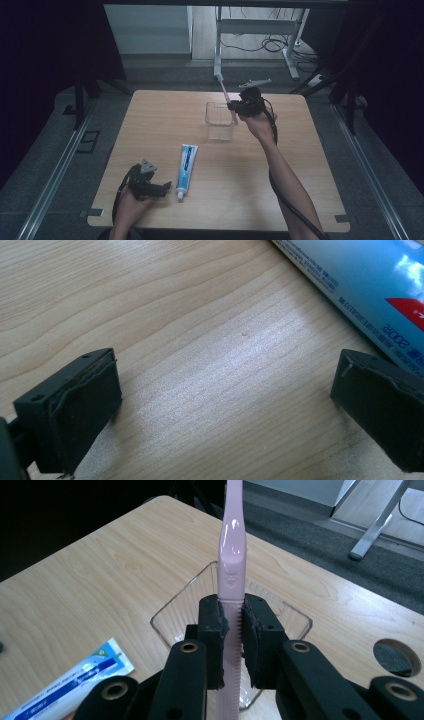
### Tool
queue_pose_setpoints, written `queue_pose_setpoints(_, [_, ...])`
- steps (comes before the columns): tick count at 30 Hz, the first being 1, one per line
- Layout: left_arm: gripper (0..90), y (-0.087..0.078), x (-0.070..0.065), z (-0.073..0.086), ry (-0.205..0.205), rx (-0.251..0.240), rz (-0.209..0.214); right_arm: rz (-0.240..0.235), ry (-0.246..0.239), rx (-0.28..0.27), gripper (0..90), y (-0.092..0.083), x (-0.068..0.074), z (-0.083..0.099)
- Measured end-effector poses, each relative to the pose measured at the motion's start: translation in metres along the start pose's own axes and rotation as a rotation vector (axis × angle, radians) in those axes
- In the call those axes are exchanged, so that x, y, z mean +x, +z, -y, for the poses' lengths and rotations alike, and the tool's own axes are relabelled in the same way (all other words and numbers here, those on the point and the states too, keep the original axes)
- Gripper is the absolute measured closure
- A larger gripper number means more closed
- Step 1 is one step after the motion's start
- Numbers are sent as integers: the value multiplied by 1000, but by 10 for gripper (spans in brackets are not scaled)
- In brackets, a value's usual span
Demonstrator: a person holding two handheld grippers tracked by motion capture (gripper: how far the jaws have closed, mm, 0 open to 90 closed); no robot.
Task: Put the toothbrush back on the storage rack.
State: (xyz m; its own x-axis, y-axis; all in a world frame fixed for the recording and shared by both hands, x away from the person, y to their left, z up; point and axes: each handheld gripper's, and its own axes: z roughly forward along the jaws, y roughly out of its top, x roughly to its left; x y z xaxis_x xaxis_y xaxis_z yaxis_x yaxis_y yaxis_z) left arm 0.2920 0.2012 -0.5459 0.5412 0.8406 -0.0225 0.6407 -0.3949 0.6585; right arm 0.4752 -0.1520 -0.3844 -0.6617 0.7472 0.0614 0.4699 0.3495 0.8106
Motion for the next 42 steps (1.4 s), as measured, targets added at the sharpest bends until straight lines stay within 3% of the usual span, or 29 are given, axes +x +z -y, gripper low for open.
queue_pose_setpoints(16, [0, 0, 0, 0, 0, -1, 1, 24, 6, -32, 788, 30, -1, -1])
queue_pose_setpoints(42, [0, 0, 0, 0, 0, -1, 1, 42, -7, 41, 787, 69, -3, 24])
